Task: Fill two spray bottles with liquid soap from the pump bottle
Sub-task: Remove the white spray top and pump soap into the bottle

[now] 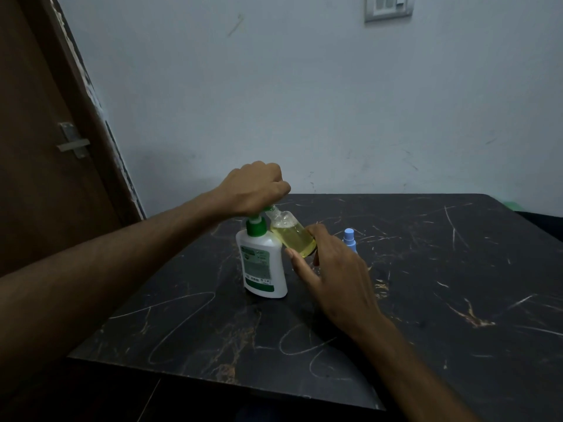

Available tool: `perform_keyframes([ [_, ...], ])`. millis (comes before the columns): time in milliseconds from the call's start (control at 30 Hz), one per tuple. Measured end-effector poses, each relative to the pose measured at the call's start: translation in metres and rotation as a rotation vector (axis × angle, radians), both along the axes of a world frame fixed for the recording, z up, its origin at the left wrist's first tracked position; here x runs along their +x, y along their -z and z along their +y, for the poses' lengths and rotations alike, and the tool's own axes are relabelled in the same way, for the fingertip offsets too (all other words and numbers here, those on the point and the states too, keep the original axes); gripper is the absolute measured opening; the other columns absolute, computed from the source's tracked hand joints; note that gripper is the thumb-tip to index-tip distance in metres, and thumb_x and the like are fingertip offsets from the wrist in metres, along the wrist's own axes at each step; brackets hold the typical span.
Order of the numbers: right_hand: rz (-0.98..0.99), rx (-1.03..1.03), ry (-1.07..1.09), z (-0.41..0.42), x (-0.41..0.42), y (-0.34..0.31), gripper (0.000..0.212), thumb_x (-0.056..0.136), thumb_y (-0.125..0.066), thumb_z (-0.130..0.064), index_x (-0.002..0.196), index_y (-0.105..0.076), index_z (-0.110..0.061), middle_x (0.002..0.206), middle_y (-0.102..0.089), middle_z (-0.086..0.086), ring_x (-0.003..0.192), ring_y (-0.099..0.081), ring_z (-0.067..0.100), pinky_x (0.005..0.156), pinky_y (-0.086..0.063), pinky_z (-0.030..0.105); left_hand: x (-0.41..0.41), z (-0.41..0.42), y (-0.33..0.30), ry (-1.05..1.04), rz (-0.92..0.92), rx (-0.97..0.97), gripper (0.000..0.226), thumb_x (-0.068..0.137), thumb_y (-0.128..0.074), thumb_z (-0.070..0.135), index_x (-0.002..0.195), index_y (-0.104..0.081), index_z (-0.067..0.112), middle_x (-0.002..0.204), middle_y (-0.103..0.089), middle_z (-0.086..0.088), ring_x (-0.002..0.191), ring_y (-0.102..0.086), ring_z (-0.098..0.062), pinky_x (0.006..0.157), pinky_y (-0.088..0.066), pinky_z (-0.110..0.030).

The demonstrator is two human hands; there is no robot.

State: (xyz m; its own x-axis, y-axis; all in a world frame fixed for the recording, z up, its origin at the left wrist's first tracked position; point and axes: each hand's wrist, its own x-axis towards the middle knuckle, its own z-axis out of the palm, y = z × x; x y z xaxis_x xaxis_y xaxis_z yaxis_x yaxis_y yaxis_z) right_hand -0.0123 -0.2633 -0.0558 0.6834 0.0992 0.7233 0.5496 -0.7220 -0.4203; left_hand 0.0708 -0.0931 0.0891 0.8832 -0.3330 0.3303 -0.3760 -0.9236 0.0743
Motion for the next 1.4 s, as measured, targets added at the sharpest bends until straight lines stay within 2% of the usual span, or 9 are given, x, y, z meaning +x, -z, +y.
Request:
perform_keyframes([
  [100,0.007,-0.009,0.004,-0.001,0.0,0.0,0.041,0.1,-0.044,-0.061,0.119,-0.054,-0.026,0.087,-0.056,-0.013,0.072,-0.051,0.002,0.059,-0.036,0.013,-0.002,-0.003,-0.007,0.005,-0.006,-0.002,0.031,0.083,-0.04,0.04,0.064,-0.034,0.017,0.07,-0.05,-0.005,0.065,-0.04,-0.024,0.062,-0.032,-0.039],
  [233,0.014,-0.011,0.003,-0.001,0.001,0.001,0.042,0.1,-0.044,-0.061,0.12,-0.054,-0.025,0.088,-0.057,-0.012,0.073,-0.051,0.003,0.059,-0.035,0.011,-0.001,-0.003,-0.004,0.002,0.008,0.006,0.034,0.092,-0.044,0.038,0.066,-0.037,0.016,0.077,-0.054,-0.005,0.068,-0.042,-0.023,0.062,-0.032,-0.039],
  [400,0.015,-0.005,0.001,0.0,-0.001,0.0,0.039,0.1,-0.047,-0.059,0.12,-0.054,-0.026,0.088,-0.055,-0.014,0.073,-0.05,0.002,0.06,-0.04,0.016,-0.002,-0.002,-0.002,0.011,-0.001,0.01,0.033,0.088,-0.041,0.038,0.064,-0.031,0.018,0.069,-0.046,-0.003,0.065,-0.038,-0.023,0.059,-0.029,-0.038],
  [533,0.017,-0.008,0.003,-0.001,-0.001,0.0,0.036,0.101,-0.048,-0.059,0.118,-0.052,-0.027,0.087,-0.055,-0.014,0.072,-0.051,0.004,0.06,-0.044,0.02,-0.001,-0.002,-0.008,-0.006,-0.012,0.006,0.035,0.095,-0.046,0.035,0.067,-0.035,0.017,0.071,-0.048,-0.004,0.067,-0.04,-0.023,0.063,-0.031,-0.039],
  [767,0.014,-0.008,0.008,0.0,-0.001,-0.001,0.036,0.101,-0.049,-0.058,0.118,-0.053,-0.027,0.086,-0.055,-0.014,0.072,-0.051,0.003,0.059,-0.043,0.02,-0.001,-0.002,0.001,0.006,0.009,0.001,0.033,0.089,-0.041,0.042,0.067,-0.038,0.018,0.078,-0.054,-0.008,0.069,-0.042,-0.024,0.063,-0.033,-0.039],
  [867,0.007,-0.009,0.011,-0.001,-0.002,-0.001,0.034,0.101,-0.049,-0.058,0.117,-0.052,-0.028,0.085,-0.054,-0.015,0.071,-0.05,0.003,0.059,-0.044,0.021,-0.003,-0.003,-0.006,0.012,-0.009,0.005,0.032,0.086,-0.041,0.04,0.065,-0.032,0.017,0.069,-0.047,-0.006,0.065,-0.038,-0.024,0.061,-0.031,-0.039],
  [1067,0.011,-0.01,0.003,-0.001,0.0,-0.001,0.036,0.102,-0.048,-0.059,0.118,-0.052,-0.027,0.086,-0.055,-0.013,0.073,-0.051,0.003,0.06,-0.045,0.022,-0.005,-0.003,-0.001,0.016,0.027,-0.027,0.031,0.081,-0.037,0.043,0.064,-0.031,0.018,0.069,-0.044,-0.001,0.065,-0.037,-0.021,0.06,-0.028,-0.038],
  [1333,0.003,-0.008,0.006,-0.001,-0.001,0.0,0.034,0.102,-0.05,-0.058,0.118,-0.052,-0.028,0.086,-0.057,-0.013,0.072,-0.052,0.003,0.059,-0.044,0.021,-0.008,-0.004,-0.009,-0.022,0.003,-0.006,0.035,0.095,-0.047,0.032,0.067,-0.035,0.015,0.072,-0.049,-0.006,0.068,-0.039,-0.024,0.061,-0.03,-0.038],
  [1400,0.0,-0.007,0.007,0.0,0.0,0.001,0.033,0.102,-0.051,-0.057,0.117,-0.052,-0.028,0.085,-0.055,-0.014,0.071,-0.052,0.003,0.059,-0.044,0.02,-0.007,-0.004,-0.006,-0.028,0.023,-0.011,0.032,0.089,-0.042,0.039,0.07,-0.04,0.014,0.081,-0.056,-0.012,0.071,-0.043,-0.025,0.063,-0.032,-0.038],
])
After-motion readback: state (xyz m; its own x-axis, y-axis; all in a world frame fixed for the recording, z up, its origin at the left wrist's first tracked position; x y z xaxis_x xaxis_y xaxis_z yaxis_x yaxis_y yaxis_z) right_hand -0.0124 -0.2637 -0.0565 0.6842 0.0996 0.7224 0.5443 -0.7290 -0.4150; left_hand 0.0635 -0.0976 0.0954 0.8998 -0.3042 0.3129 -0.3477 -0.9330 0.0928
